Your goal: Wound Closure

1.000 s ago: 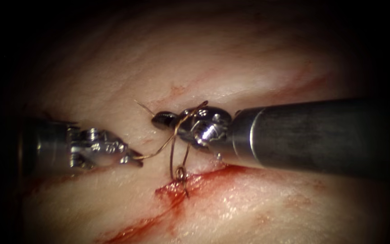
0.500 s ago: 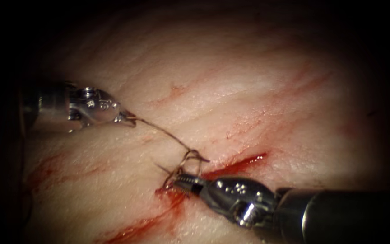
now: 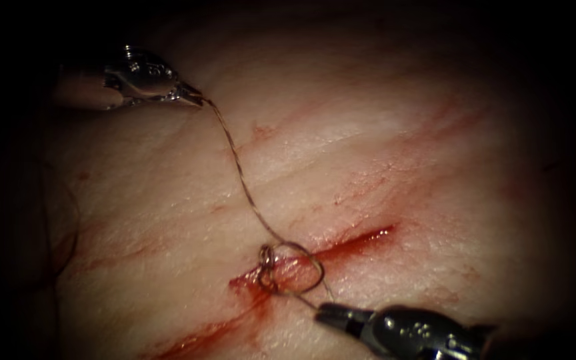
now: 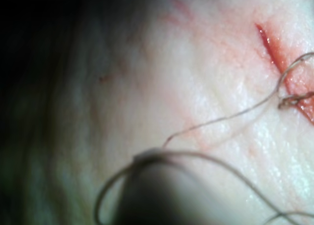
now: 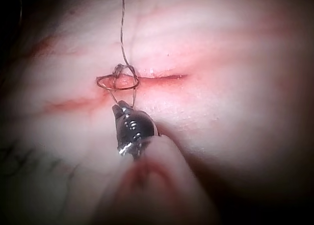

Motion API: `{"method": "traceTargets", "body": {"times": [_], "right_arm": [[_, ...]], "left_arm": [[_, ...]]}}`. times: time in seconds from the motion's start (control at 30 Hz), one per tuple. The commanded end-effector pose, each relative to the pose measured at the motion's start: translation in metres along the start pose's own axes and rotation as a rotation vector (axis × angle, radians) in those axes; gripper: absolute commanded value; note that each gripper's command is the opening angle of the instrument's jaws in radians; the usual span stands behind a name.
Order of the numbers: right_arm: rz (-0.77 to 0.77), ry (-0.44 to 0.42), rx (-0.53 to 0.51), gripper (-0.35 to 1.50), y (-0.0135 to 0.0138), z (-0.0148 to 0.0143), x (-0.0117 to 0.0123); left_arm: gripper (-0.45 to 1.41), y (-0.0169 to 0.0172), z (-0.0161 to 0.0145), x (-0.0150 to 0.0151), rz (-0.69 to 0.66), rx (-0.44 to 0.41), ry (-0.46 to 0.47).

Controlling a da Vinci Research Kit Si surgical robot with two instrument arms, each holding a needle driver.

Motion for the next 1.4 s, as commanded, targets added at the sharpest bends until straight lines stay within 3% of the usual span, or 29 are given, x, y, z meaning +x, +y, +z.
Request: {"method": "traceTargets", "body": {"times": [0.03,0.23,0.93,1.23,1.33,1.4], "right_arm": [[-0.002,-0.001,0.019,-0.35,-0.0018,0.0013,-0.0006],[-0.050,-0.001,0.040,-0.35,-0.0043,0.0014,0.0005],[-0.106,0.003,0.091,-0.35,-0.0081,0.0011,0.0018],[-0.124,-0.008,0.092,-0.35,-0.0085,0.0012,0.0015],[-0.106,0.011,-0.013,-0.35,-0.0072,0.0004,0.0029],[-0.076,0.068,-0.046,0.57,-0.0055,0.0000,0.0038]], "left_arm": [[-0.45,-0.0008,0.0006,0.0005,0.005,0.007,0.010],[-0.45,-0.0058,-0.0012,0.0016,-0.007,0.055,0.041],[-0.45,-0.0168,-0.0047,0.0039,0.004,0.222,0.122],[-0.45,-0.0164,-0.0049,0.0039,0.005,0.257,0.127],[-0.45,-0.0144,-0.0039,0.0032,0.010,0.238,0.138],[-0.45,-0.0142,-0.0038,0.0032,0.009,0.237,0.139]]}}
